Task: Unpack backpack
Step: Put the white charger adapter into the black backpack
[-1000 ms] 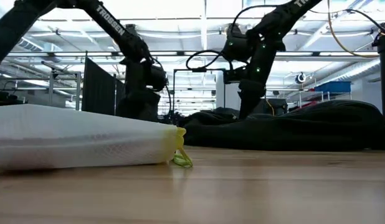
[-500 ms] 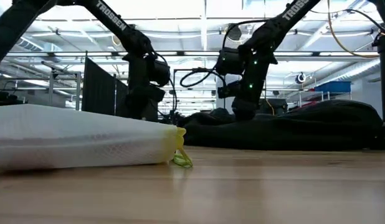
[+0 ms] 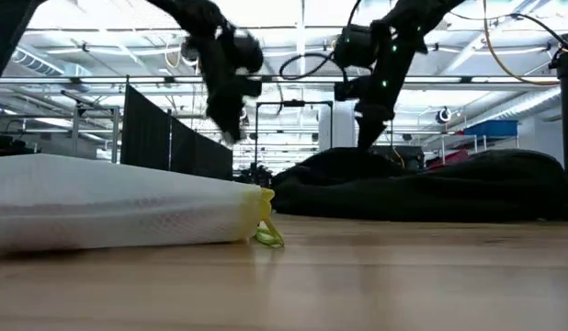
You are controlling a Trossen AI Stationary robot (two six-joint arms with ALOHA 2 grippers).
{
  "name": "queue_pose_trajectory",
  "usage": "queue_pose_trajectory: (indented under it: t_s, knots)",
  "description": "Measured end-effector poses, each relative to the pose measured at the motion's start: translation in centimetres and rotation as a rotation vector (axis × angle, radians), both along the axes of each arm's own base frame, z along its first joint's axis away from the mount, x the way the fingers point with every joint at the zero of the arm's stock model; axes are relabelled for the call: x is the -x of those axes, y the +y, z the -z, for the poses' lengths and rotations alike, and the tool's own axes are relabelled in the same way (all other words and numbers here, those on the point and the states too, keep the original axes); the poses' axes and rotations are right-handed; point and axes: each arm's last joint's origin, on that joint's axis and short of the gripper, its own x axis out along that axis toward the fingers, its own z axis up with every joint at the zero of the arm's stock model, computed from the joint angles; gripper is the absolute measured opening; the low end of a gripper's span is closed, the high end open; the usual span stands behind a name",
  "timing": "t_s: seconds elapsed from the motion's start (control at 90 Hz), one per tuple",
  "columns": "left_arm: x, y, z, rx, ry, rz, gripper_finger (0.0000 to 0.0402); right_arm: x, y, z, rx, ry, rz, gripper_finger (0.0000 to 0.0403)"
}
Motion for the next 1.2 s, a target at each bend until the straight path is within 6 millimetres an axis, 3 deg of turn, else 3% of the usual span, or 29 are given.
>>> queue_pose_trajectory:
  t_s: [0.089, 0.222, 0.489, 0.789, 1.022, 1.2]
  knots:
    - [-1.4, -0.9, -1.8, 0.001, -0.149, 0.045, 0.0164, -0.1, -0.3, -0.8, 0.001, -0.024, 0.007, 0.0]
    - [-3.7, -2.7, -2.7, 0.073, -0.331, 0.124, 0.0164, -0.1, -0.7, -1.6, 0.021, -0.047, 0.005, 0.0]
    - [-8.1, -5.6, -1.9, 0.07, -0.495, 0.254, 0.0164, 0.0, -1.3, -1.9, 0.038, -0.042, -0.011, 0.0]
    - [-12.7, -5.5, 4.4, 0.019, -0.543, 0.296, 0.0164, 0.6, -0.7, -3.0, 0.024, -0.065, -0.05, 0.0]
    - [-15.3, -4.9, 7.2, -0.027, -0.681, 0.338, 0.0164, 1.5, 0.0, -3.6, -0.045, -0.08, -0.036, 0.0]
    - [-16.2, -5.6, 8.6, -0.071, -0.674, 0.362, 0.0245, 1.9, 0.2, -3.4, -0.08, -0.039, -0.045, 0.0]
